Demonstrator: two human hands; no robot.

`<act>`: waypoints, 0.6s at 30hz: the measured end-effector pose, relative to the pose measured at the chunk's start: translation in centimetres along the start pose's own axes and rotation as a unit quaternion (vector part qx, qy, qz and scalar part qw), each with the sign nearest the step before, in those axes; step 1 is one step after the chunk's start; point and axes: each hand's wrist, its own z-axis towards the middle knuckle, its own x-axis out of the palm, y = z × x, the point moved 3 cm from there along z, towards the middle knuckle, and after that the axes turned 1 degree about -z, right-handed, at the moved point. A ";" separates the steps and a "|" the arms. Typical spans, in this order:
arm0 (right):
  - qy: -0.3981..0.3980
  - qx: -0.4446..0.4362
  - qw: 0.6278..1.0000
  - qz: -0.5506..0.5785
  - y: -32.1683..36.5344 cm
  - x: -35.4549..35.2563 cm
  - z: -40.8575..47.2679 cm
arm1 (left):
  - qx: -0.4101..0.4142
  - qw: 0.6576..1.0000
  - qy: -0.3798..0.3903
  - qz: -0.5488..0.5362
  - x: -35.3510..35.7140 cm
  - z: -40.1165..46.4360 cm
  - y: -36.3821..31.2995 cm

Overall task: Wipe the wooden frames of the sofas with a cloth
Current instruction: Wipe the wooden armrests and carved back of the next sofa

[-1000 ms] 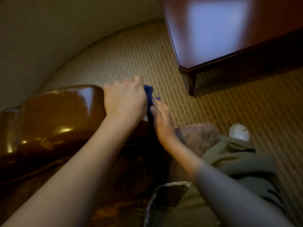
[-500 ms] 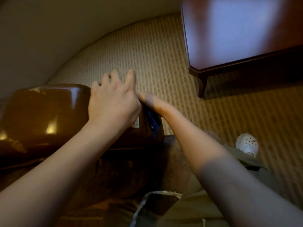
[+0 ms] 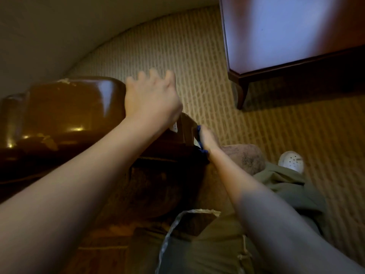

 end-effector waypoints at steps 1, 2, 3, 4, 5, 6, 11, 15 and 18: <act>-0.016 -0.011 1.000 -0.024 0.0 -0.1 -0.6 | 0.002 1.000 0.004 -0.005 0.0 0.0 0.0; -0.034 -0.024 0.998 -0.047 -0.1 -0.3 -1.3 | 0.003 1.000 0.008 -0.009 0.0 0.1 0.0; -0.053 -0.036 0.995 -0.076 -0.2 -0.6 -2.1 | 0.003 1.000 0.011 -0.014 -0.1 0.1 0.0; -0.074 -0.052 0.990 -0.106 -0.2 -0.8 -2.8 | 0.002 1.000 0.011 -0.019 -0.1 0.1 0.1; -0.090 -0.060 0.985 -0.132 -0.4 -1.0 -3.5 | 0.001 1.000 0.007 -0.024 -0.2 0.0 0.1; -0.107 -0.070 0.981 -0.149 -0.6 -1.2 -4.1 | 0.003 1.000 0.002 -0.030 -0.2 -0.1 0.1; -0.038 0.084 0.984 0.152 -3.4 1.1 -7.3 | 0.013 0.990 -0.047 -0.131 -1.3 -1.0 0.2; 0.090 0.188 0.849 0.485 -2.8 4.7 -11.2 | 0.019 0.964 -0.168 -0.204 -4.5 -3.1 2.5; 0.107 0.145 0.840 0.512 -1.4 4.9 -12.5 | -0.006 0.940 -0.270 -0.210 -6.8 -5.6 7.9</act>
